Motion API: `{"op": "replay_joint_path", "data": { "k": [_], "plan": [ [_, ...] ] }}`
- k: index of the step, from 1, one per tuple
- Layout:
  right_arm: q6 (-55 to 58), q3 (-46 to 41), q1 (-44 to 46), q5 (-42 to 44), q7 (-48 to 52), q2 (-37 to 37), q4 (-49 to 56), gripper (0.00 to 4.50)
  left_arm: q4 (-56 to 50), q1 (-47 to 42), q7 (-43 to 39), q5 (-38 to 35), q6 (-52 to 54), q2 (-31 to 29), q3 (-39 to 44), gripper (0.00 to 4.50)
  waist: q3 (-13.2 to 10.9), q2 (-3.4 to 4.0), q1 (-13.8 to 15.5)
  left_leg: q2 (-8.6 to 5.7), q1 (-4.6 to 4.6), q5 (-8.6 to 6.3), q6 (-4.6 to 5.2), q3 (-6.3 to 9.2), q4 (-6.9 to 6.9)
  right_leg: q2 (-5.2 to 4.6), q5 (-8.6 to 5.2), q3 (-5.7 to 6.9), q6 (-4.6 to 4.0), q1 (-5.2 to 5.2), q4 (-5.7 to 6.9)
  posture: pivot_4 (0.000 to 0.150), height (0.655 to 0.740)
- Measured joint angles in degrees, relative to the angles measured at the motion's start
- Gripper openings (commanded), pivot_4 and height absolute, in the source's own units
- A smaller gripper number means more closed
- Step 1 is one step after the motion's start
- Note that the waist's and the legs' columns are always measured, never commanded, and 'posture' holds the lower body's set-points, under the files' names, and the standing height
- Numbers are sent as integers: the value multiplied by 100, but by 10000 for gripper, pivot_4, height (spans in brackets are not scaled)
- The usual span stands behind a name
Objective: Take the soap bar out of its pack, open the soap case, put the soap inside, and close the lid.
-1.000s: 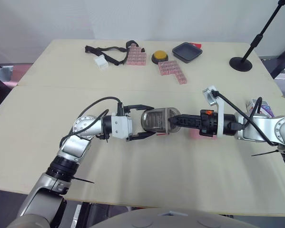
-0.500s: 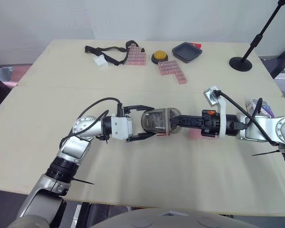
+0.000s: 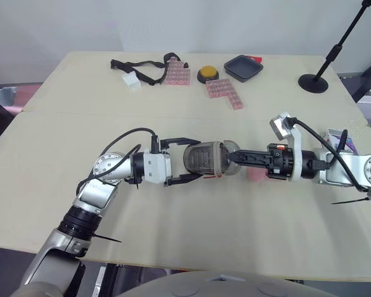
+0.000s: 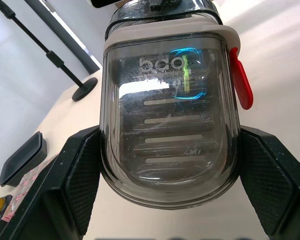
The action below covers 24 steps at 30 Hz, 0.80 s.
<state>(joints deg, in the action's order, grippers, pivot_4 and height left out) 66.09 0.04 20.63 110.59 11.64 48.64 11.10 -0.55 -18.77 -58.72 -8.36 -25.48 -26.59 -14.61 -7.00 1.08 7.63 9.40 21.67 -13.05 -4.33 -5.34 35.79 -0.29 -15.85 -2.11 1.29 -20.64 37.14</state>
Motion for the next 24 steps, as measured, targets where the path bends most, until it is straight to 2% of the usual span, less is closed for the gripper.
{"op": "replay_joint_path", "data": {
  "k": [8, 9, 12, 15, 21, 24],
  "plan": [
    [164, -425, -406, -97, 109, 783, -343, 20385, 7, 25, 0, 22, 41, -22, -8, 34592, 0, -1, 29, -1, 13, 0, 1, 2, 4, -3, 0, 2, 0, 1, -10, 1500, 7400],
    [261, -654, -602, -466, 157, 1198, -606, 20385, 12, 26, 0, 39, 54, -22, -8, 34592, 0, -1, 34, 0, 33, 0, 1, 2, 4, -3, 0, 4, 0, 1, -16, 1500, 7400],
    [277, -951, -685, -865, 157, 1466, -913, 20385, 28, 27, 0, 58, 68, -24, -8, 34592, 0, -1, 8, -3, 33, 0, 1, 2, 5, 1, 0, 2, 0, 2, -20, 1500, 7400],
    [249, -1157, -788, -1752, -85, 1731, -1185, 20385, 45, 18, 0, 60, 87, -14, -10, 34592, 0, -1, 0, -4, 33, 1, -2, 2, 6, 6, 0, 2, 0, 2, -20, 1500, 7400],
    [376, -1284, -791, -3093, -392, 1812, -1496, 20385, 73, 18, -2, 72, 103, -13, -10, 34592, 0, -1, 8, -5, 33, 1, -2, 1, 7, 6, 0, 1, 0, 2, -19, 1500, 7400],
    [571, -1254, -711, -3491, -390, 1749, -1511, 20385, 90, 18, -1, 83, 109, -9, -10, 34592, 0, -1, 10, -5, 32, 1, -2, 1, 8, 7, 0, 1, 0, 2, -19, 1500, 7400]
  ]
}}
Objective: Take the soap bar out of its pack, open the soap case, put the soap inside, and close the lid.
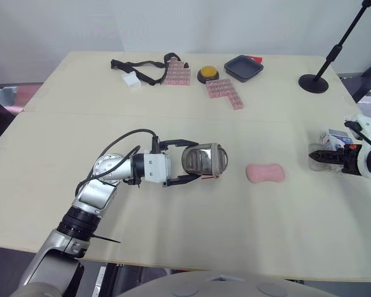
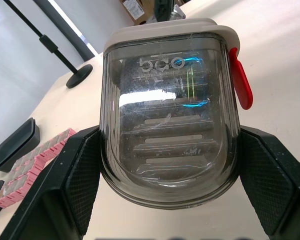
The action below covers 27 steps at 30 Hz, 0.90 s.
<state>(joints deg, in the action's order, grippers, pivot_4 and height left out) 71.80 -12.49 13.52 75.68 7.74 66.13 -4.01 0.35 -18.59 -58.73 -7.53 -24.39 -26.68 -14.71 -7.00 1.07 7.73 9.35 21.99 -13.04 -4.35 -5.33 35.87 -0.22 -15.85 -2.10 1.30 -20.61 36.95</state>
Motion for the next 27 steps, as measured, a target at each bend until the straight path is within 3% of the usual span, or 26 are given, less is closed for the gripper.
{"op": "replay_joint_path", "data": {
  "k": [11, 20, 22, 26, 27],
  "plan": [
    [305, 85, 904, -1258, -21, -1024, -399, 20385, -2, 15, 91, 86, 32, 17, -1, 34592, 1, 2, -5, 1, -3, 1, -2, -1, 6, 3, 0, -2, 0, 0, 27, 1500, 7400],
    [596, 48, 1147, -1948, 278, -1337, -468, 20385, -23, 39, 195, 99, 99, 14, -1, 34592, 1, 2, 9, 2, -7, 0, -4, -1, 6, 6, 0, -3, 0, 5, 30, 1500, 7400],
    [613, 4, 1162, -2073, 350, -1396, -468, 30611, -28, 39, 210, 101, 111, 14, -1, 34592, 2, 2, 6, 2, -11, 0, -5, -1, 6, 6, 0, -3, 0, 6, 30, 1500, 7400],
    [685, -129, 1177, -2272, 423, -1555, -513, 43340, -38, 39, 226, 110, 112, 13, -1, 34592, 2, 3, 5, 3, -13, 0, -6, -1, 6, 6, 0, -4, 0, 7, 31, 1500, 7400],
    [724, -164, 1195, -2290, 460, -1597, -513, 44605, -38, 39, 226, 110, 112, 12, -1, 34592, 2, 3, 6, 3, -13, 0, -6, -2, 6, 7, 0, -4, 0, 7, 31, 1500, 7400]
  ]
}}
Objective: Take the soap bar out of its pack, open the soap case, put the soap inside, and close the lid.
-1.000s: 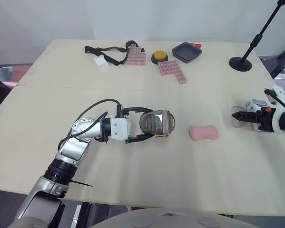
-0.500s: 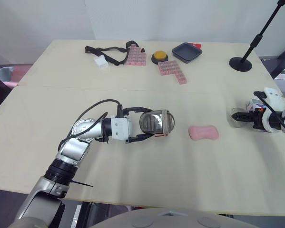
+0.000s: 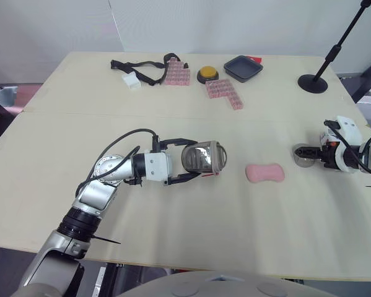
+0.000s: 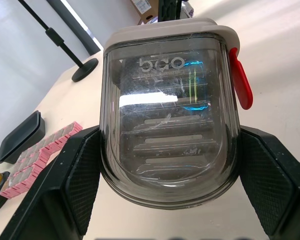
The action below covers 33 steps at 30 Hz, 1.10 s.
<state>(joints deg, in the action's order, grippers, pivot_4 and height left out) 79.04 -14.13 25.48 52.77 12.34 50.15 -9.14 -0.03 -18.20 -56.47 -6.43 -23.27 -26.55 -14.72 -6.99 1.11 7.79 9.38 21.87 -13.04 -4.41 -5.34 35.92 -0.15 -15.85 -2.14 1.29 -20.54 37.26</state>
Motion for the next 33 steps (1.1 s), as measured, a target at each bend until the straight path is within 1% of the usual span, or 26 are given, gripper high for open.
{"op": "replay_joint_path", "data": {
  "k": [6, 8, 10, 12, 16, 20, 22, 23, 27, 30, 33],
  "plan": [
    [-24, -120, 112, -218, 266, -33, 154, 44605, 0, 0, -2, 2, -1, -6, 0, 34592, 0, 1, 9, 1, -22, 0, 0, 0, 0, 0, 0, 0, 0, 0, 0, 1500, 7400],
    [-309, -126, 94, -320, 518, -31, 287, 44605, 1, 0, -5, 2, -1, -8, 0, 34592, 0, 1, 7, 1, -22, 0, -1, 0, 0, 0, 0, 0, 0, 0, 0, 1500, 7400],
    [-939, -172, -10, -460, 1017, -22, 553, 44605, 1, -1, -15, 2, -1, -11, -2, 34592, 0, 1, 2, 5, -21, -1, -2, -1, -1, 0, 0, 0, 0, 0, 0, 1500, 7400],
    [-1745, -206, -184, -627, 1643, -17, 877, 44605, 1, 0, -38, 0, 4, -22, -4, 34592, 0, 0, -5, 7, -19, -2, -2, -1, -1, 0, 0, 1, 0, 0, -1, 1500, 7400],
    [-4175, 1, -1207, -1397, 3446, 8, 1617, 44605, 0, -8, -162, -31, 173, -54, -25, 34592, 1, -3, -2, 21, 1, -4, 2, 1, 0, -10, 0, 13, 0, -2, -3, 1500, 7400],
    [-6229, 287, -2033, -2075, 4787, -169, 1735, 44605, -2, -21, -311, -83, 427, -107, -57, 34592, 1, -4, -45, 18, 10, -2, 10, 0, 5, -20, -1, 16, -1, -14, 4, 1500, 7400],
    [-7470, 548, -2430, -2434, 5474, -367, 1756, 44605, -1, -28, -440, -93, 644, -198, -73, 34592, 2, -5, -89, 20, 12, -1, 11, 1, 6, -19, -1, 17, -2, -18, 8, 1500, 7400],
    [-7845, 704, -2511, -2531, 5686, -500, 1741, 44605, 0, -37, -501, -97, 738, -244, -73, 34592, 2, -5, -137, 18, 12, 1, 16, 1, 8, -21, -1, 15, -2, -27, 10, 1500, 7400],
    [-8378, 807, -2470, -2575, 5964, -693, 1664, 44605, -1, -136, -710, -154, 1014, -292, -111, 34592, 2, -6, -285, 12, 11, 9, 26, 0, 25, -28, -1, 11, -2, -40, 21, 1500, 7400],
    [-8431, 829, -2444, -2571, 6068, -717, 1612, 44605, 23, -261, -952, -183, 1327, -491, -177, 34592, 2, -5, -350, 12, 0, 10, 26, 1, 20, -27, -2, 11, -3, -28, 21, 1500, 7400],
    [-8415, 869, -2448, -2561, 6076, -775, 1561, 44605, 84, -449, -1055, -120, 1645, -583, -226, 34592, 2, -5, -355, 11, -2, 10, 28, 1, 21, -28, -2, 12, -3, -27, 17, 1500, 7400]
  ]
}}
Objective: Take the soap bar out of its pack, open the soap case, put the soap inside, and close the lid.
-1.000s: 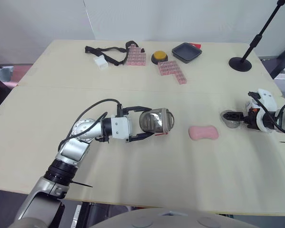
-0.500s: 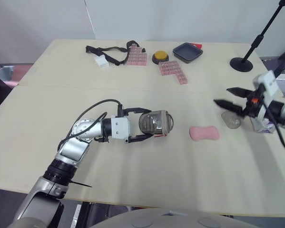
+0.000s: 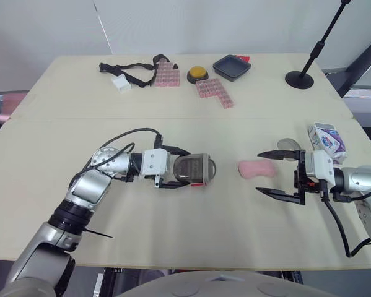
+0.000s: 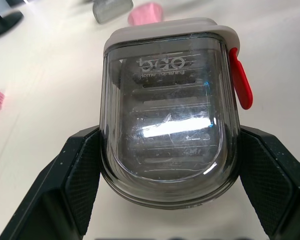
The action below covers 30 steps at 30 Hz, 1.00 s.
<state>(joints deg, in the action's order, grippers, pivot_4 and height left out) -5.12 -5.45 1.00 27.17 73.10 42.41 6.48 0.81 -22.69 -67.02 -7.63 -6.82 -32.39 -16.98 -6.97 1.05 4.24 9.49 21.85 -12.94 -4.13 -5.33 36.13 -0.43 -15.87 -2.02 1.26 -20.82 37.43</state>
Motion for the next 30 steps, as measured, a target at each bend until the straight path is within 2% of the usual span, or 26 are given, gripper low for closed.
{"op": "replay_joint_path", "data": {
  "k": [4, 9, 12, 17, 20, 30],
  "plan": [
    [28, 12, -24, 10, 2, -28, -62, 44605, 31, -278, -12, 281, 528, -15, -199, 34592, 0, 0, 28, -2, 3, 0, 1, 1, 1, -2, 0, 4, 0, 1, -3, 1500, 7400],
    [305, -68, -178, 244, -142, -139, -48, 44605, -67, -750, 100, 979, 1348, 29, -722, 34592, 0, 0, 27, -2, 5, 1, 2, 2, 0, -3, 0, 5, 0, 3, -6, 1500, 7400],
    [360, -275, -387, 330, -174, -131, -31, 44605, -256, -947, 119, 1064, 1690, 101, -821, 34592, 0, 0, 40, -2, 12, 1, 1, 2, -2, -3, 0, 7, 0, 8, -8, 1500, 7400],
    [283, -1130, -1401, 369, -193, -80, -71, 44605, -555, -1107, 115, 1214, 2132, 131, -906, 34592, 0, 0, 67, -2, 46, 0, 2, 4, -5, -7, 0, 19, 0, 11, -26, 1500, 7400],
    [178, -1455, -1685, 370, -163, -70, -116, 44605, -688, -1117, 52, 1243, 2309, 121, -954, 34592, 0, 1, 25, 0, 42, 0, 2, 4, -5, -8, 0, 21, 0, 11, -25, 1500, 7400],
    [94, -1762, -1926, 370, -99, -84, -202, 44605, -1017, -1568, -227, 1517, 3326, 60, -1455, 34592, 0, 1, 24, -3, 41, 3, 7, 5, -6, -13, 0, 24, -1, 13, -24, 1500, 7400]
  ]
}}
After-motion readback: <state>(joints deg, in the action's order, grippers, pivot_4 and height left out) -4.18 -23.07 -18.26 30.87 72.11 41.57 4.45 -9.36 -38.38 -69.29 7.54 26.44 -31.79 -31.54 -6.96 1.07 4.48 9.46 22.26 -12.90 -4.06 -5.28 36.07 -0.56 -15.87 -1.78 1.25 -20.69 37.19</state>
